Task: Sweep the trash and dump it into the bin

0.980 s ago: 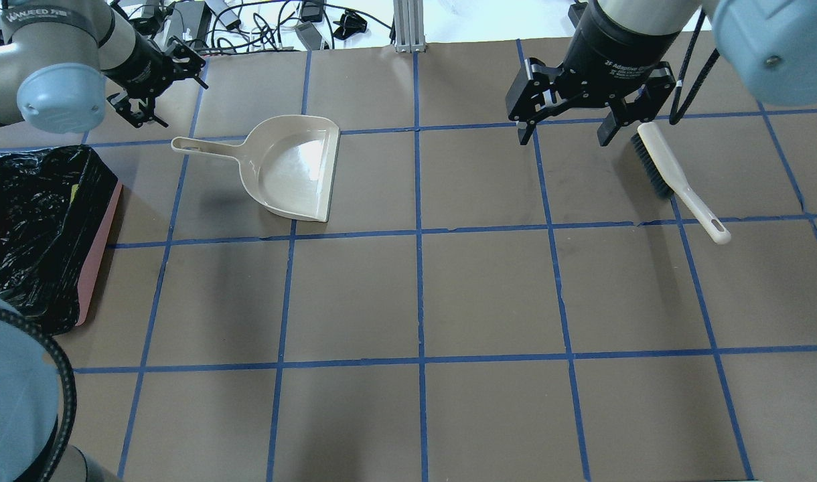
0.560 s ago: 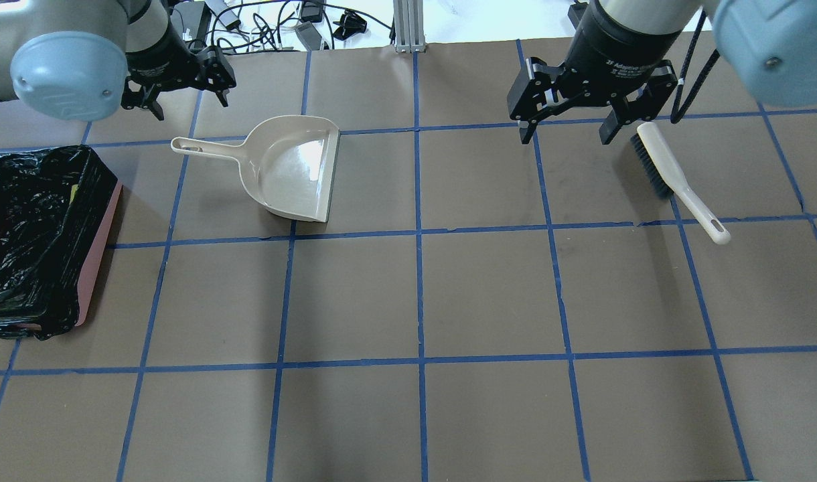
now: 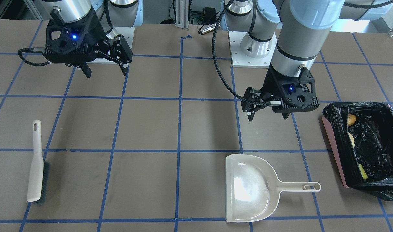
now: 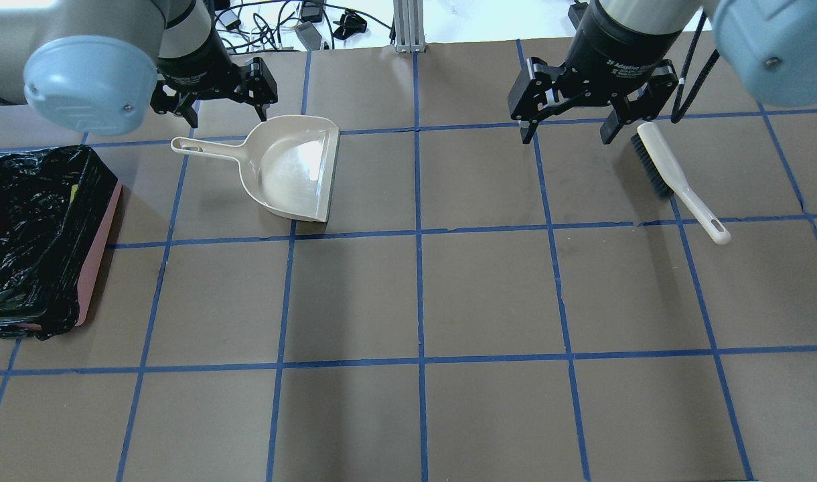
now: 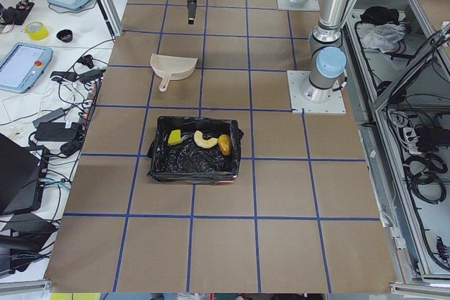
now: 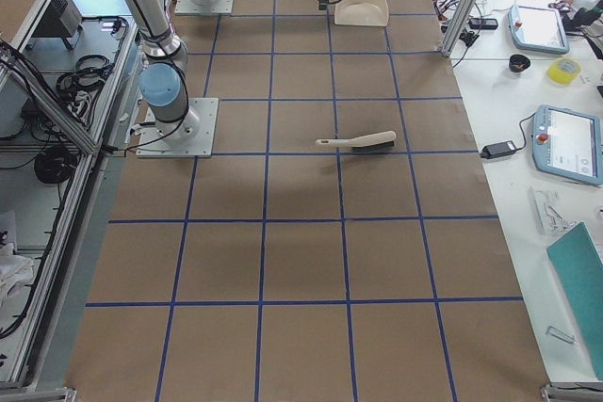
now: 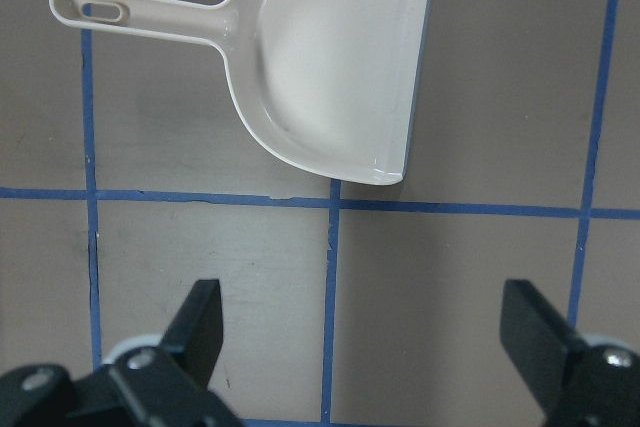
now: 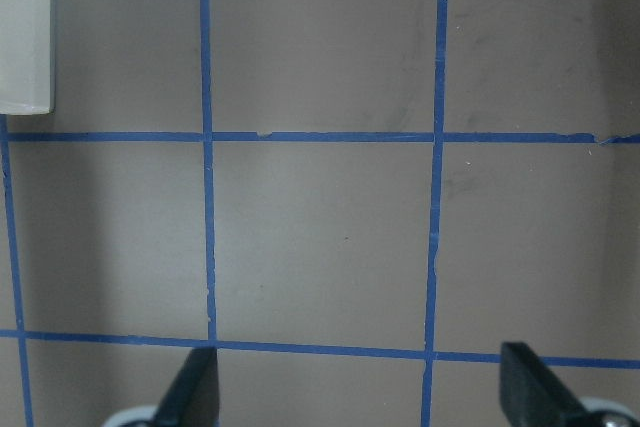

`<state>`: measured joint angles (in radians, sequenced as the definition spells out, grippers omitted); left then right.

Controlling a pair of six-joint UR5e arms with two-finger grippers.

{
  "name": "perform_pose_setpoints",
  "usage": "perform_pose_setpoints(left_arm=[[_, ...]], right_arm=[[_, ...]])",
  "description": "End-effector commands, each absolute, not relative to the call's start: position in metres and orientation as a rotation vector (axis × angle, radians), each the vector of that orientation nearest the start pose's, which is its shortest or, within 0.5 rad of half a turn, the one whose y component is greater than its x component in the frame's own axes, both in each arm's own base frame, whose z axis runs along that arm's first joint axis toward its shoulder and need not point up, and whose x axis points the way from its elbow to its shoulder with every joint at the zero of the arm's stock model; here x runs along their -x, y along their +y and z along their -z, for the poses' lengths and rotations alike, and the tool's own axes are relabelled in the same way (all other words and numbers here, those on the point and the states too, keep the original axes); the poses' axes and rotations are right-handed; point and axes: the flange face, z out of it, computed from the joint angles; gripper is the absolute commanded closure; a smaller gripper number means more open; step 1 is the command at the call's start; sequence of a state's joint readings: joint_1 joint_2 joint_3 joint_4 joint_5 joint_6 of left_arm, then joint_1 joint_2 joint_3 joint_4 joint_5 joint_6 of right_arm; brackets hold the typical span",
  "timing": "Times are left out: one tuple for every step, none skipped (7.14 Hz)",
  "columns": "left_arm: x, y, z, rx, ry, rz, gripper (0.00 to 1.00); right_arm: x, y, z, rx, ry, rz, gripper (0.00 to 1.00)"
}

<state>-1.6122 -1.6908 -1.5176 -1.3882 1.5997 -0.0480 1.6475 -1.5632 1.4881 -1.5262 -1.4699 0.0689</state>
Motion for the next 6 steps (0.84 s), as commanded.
perform_pose_setpoints(left_arm=[[0.149,-0.524,-0.497,-0.117,3.153,0.122,0.00],[0.144,-0.520,-0.505,-0.108,3.133,0.106,0.00],[0.145,-0.517,-0.507,-0.113,3.132,0.103,0.00],[0.138,-0.517,-0.510,-0.120,3.129,0.108,0.00],[0.128,-0.514,-0.509,-0.169,3.124,0.093,0.00],[0.126,-0.513,-0.509,-0.165,3.126,0.090,0.00]], right_arm=[[-0.181,-0.484,-0.521,0.016,3.040,0.033,0.00],[-0.182,-0.483,-0.524,0.017,3.036,0.040,0.00],[-0.182,-0.482,-0.525,0.014,3.038,0.042,0.00],[-0.181,-0.481,-0.526,0.015,3.039,0.047,0.00],[-0.182,-0.481,-0.525,0.014,3.039,0.042,0.00],[-0.181,-0.480,-0.527,0.010,3.037,0.051,0.00]])
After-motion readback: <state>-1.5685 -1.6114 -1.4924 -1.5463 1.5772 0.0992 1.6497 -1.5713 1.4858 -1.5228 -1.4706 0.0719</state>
